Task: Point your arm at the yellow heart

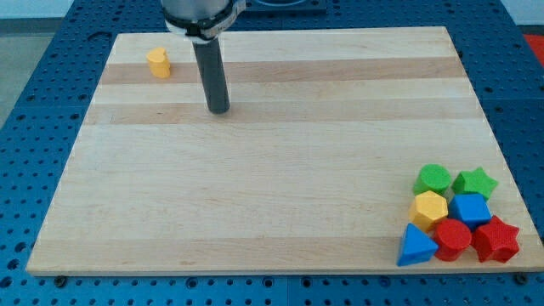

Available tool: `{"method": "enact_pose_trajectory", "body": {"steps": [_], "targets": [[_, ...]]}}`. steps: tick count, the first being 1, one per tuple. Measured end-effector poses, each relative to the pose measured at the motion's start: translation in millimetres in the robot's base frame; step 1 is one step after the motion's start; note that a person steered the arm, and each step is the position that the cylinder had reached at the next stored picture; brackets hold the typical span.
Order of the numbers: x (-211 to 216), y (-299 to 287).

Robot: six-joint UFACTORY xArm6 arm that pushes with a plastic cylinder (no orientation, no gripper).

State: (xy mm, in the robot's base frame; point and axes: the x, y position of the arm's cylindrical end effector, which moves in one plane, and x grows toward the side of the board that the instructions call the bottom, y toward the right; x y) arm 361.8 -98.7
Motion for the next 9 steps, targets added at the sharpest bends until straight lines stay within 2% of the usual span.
{"method": "enact_pose_trajectory", "body": {"steps": [5,6,9], "targets": [[-28.0,-18.8],[-55.9,-19.7],[-88.5,-34.8]]}}
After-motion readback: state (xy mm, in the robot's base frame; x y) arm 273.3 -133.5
